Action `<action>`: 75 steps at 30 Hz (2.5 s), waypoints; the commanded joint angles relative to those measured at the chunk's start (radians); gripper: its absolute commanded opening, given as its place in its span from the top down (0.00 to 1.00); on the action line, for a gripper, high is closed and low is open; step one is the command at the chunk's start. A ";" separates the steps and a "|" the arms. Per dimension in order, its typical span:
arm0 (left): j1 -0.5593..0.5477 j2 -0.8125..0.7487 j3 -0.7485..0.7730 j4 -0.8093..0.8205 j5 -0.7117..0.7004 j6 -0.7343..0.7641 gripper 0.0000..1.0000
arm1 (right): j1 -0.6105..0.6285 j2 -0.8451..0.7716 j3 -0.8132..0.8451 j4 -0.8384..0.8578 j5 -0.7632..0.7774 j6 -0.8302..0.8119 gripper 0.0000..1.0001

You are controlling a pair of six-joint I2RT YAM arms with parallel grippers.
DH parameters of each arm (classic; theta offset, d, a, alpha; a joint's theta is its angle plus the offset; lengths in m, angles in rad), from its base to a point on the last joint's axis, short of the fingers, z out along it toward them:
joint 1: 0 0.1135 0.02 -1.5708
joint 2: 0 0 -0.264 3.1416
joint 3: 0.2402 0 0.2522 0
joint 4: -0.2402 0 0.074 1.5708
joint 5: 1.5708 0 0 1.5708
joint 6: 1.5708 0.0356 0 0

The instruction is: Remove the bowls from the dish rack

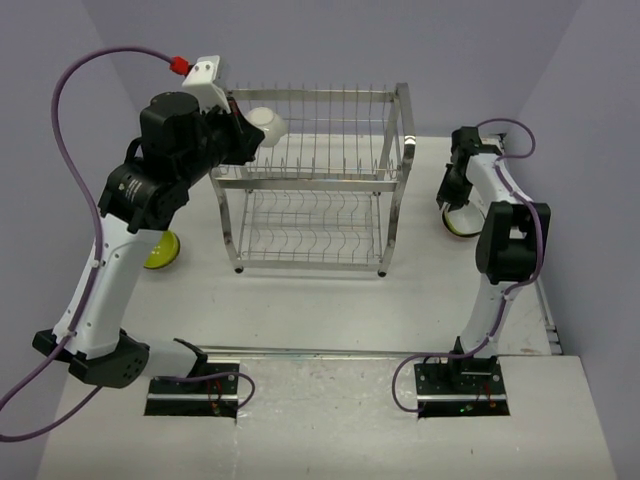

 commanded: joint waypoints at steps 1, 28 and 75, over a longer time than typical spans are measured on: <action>-0.002 0.007 0.003 -0.002 -0.016 0.025 1.00 | 0.006 -0.090 0.027 0.010 -0.003 0.009 0.71; -0.002 0.131 0.132 -0.011 -0.114 0.054 1.00 | 0.082 -0.329 0.523 -0.211 -0.107 0.008 0.41; 0.002 0.350 0.160 -0.080 -0.369 -0.015 1.00 | 0.263 -0.518 0.512 0.141 -0.746 0.223 1.00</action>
